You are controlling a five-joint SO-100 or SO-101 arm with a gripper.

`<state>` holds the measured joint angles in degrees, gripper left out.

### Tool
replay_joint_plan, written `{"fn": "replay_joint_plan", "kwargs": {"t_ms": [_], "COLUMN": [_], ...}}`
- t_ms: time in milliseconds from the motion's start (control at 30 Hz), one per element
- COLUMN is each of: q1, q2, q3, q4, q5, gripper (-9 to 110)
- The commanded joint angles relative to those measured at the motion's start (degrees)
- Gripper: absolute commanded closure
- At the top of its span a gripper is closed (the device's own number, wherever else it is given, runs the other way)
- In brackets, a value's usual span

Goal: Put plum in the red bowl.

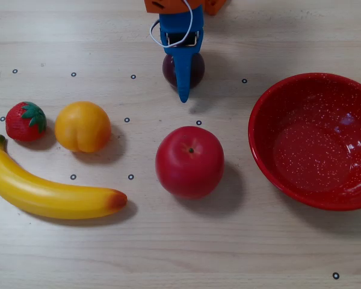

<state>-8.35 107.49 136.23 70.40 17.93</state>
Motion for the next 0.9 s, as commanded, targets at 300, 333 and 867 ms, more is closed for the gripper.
{"fn": "replay_joint_plan", "kwargs": {"t_ms": [300, 333, 867], "q1": [1.3, 1.5, 4.0], "q2": [-0.2, -0.5, -2.5], "q3": [0.0, 0.1, 1.0], "q4": [-4.3, -4.7, -9.8], "q5": [1.5, 1.5, 0.9], "gripper": [47, 47, 46]}}
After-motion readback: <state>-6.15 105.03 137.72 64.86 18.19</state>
